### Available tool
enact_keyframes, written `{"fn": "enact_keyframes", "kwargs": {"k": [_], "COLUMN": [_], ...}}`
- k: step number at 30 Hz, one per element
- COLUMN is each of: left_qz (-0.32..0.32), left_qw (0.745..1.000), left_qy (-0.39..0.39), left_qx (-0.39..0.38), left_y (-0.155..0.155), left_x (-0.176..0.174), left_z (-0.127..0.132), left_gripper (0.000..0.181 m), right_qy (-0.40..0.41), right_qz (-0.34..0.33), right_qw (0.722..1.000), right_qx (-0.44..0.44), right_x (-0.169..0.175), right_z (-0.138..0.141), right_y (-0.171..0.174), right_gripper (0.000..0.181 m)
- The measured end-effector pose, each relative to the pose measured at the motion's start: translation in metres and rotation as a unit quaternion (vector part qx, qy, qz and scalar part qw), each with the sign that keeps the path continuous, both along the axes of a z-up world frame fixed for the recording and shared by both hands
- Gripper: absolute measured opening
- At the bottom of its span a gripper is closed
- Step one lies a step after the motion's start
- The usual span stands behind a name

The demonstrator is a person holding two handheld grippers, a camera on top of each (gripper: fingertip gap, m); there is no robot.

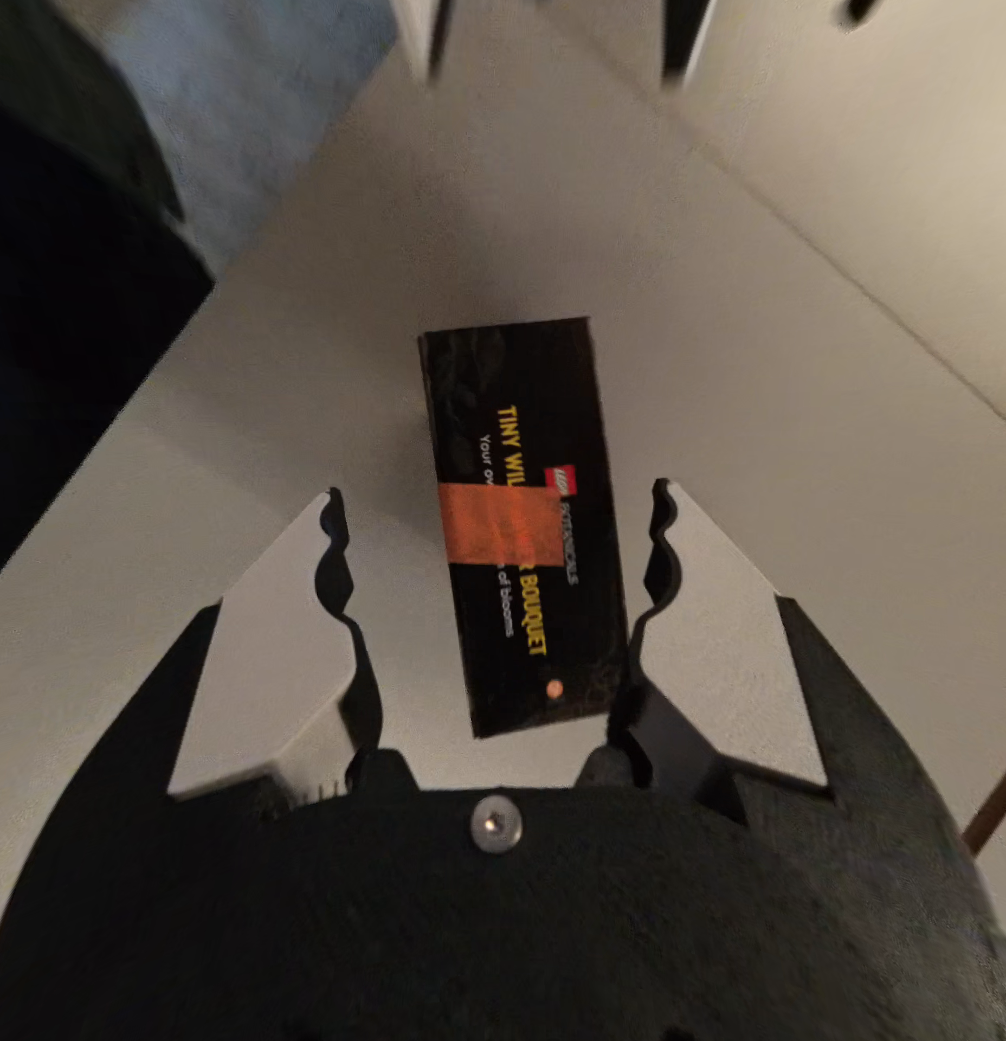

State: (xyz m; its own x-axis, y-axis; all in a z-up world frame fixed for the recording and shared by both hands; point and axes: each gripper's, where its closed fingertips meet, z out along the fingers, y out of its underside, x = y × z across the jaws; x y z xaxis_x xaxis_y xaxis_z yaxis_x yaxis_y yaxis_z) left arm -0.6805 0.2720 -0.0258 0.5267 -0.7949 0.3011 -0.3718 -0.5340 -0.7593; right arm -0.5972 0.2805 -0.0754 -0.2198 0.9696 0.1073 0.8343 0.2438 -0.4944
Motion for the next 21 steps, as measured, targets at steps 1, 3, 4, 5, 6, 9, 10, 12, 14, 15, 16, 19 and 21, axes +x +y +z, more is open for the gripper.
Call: {"fn": "enact_keyframes", "kwargs": {"k": [1, 3, 4, 5, 6, 9, 10, 12, 14, 15, 16, 19, 21], "left_qz": [0.026, 0.089, 0.124, 0.158, 0.192, 0.287, 0.313, 0.356, 0.384, 0.394, 0.401, 0.41, 0.401], "left_qw": [1.0, 0.996, 0.991, 0.986, 0.978, 0.951, 0.942, 0.924, 0.91, 0.904, 0.898, 0.882, 0.874], "left_qy": [-0.001, -0.012, -0.028, -0.047, -0.066, -0.111, -0.12, -0.137, -0.158, -0.165, -0.173, -0.224, -0.265], "left_qx": [-0.005, -0.023, -0.034, -0.041, -0.041, -0.023, -0.019, -0.015, -0.021, -0.031, -0.042, -0.059, -0.064], "left_y": [-0.011, -0.033, -0.045, -0.057, -0.068, -0.105, -0.12, -0.148, -0.175, -0.188, -0.198, -0.213, -0.209], "left_x": [-0.016, -0.042, -0.053, -0.061, -0.068, -0.08, -0.08, -0.076, -0.068, -0.063, -0.058, -0.04, -0.026], "left_z": [0.0, 0.0, 0.002, 0.006, 0.011, 0.026, 0.029, 0.031, 0.028, 0.025, 0.021, 0.017, 0.017], "left_gripper": [0.068, 0.067, 0.066, 0.064, 0.063, 0.058, 0.057, 0.056, 0.055, 0.055, 0.055, 0.055, 0.059], "right_qy": [-0.037, -0.105, -0.126, -0.143, -0.156, -0.195, -0.212, -0.225, -0.213, -0.203, -0.194, -0.157, -0.142], "right_qz": [0.019, 0.052, 0.06, 0.067, 0.073, 0.074, 0.081, 0.099, 0.109, 0.116, 0.124, 0.154, 0.181], "right_qw": [0.999, 0.993, 0.99, 0.987, 0.984, 0.977, 0.973, 0.967, 0.969, 0.969, 0.969, 0.967, 0.961], "right_qx": [-0.001, -0.003, 0.004, 0.018, 0.035, 0.045, 0.052, 0.062, 0.069, 0.078, 0.09, 0.128, 0.154], "right_x": [0.0, 0.005, 0.005, 0.007, 0.008, 0.014, 0.018, 0.027, 0.031, 0.032, 0.033, 0.032, 0.033], "right_z": [-0.01, -0.025, -0.03, -0.034, -0.037, -0.038, -0.038, -0.036, -0.03, -0.024, -0.017, 0.012, 0.034], "right_y": [0.001, 0.002, 0.005, 0.009, 0.013, 0.016, 0.016, 0.014, 0.009, 0.007, 0.005, -0.002, -0.009], "right_gripper": [0.105, 0.094, 0.091, 0.083, 0.08, 0.076, 0.076, 0.075, 0.075, 0.075, 0.075, 0.074, 0.074]}}
